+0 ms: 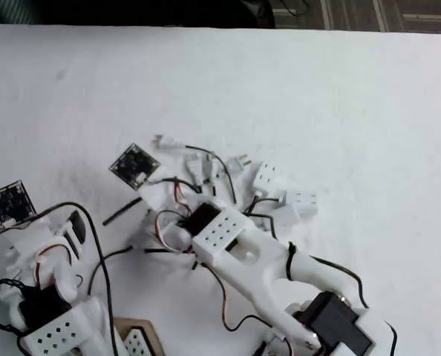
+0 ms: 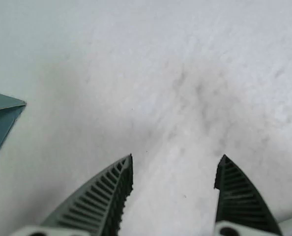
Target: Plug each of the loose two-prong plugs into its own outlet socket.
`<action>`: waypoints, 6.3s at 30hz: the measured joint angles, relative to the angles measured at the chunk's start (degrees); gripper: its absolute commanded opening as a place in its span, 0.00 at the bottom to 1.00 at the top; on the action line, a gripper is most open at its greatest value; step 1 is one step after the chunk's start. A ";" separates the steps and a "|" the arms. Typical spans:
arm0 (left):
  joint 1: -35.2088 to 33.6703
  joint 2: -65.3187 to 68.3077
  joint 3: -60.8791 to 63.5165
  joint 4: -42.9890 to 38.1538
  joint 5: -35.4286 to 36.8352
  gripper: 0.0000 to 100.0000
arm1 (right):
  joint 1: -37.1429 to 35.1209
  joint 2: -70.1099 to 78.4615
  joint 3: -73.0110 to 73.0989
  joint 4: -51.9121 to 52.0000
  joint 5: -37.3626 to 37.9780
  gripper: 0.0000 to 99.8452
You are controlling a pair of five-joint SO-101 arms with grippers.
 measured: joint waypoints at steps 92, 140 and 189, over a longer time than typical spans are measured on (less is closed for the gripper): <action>-0.09 0.00 0.97 0.00 -0.09 0.28 | 28.40 6.24 -34.46 11.34 -1.41 0.02; -0.18 0.00 2.73 -1.41 -2.99 0.28 | 32.09 27.34 -70.24 62.95 10.64 0.02; 16.79 -0.09 -7.30 -1.14 -12.31 0.23 | 35.16 -40.62 7.91 48.00 15.65 0.04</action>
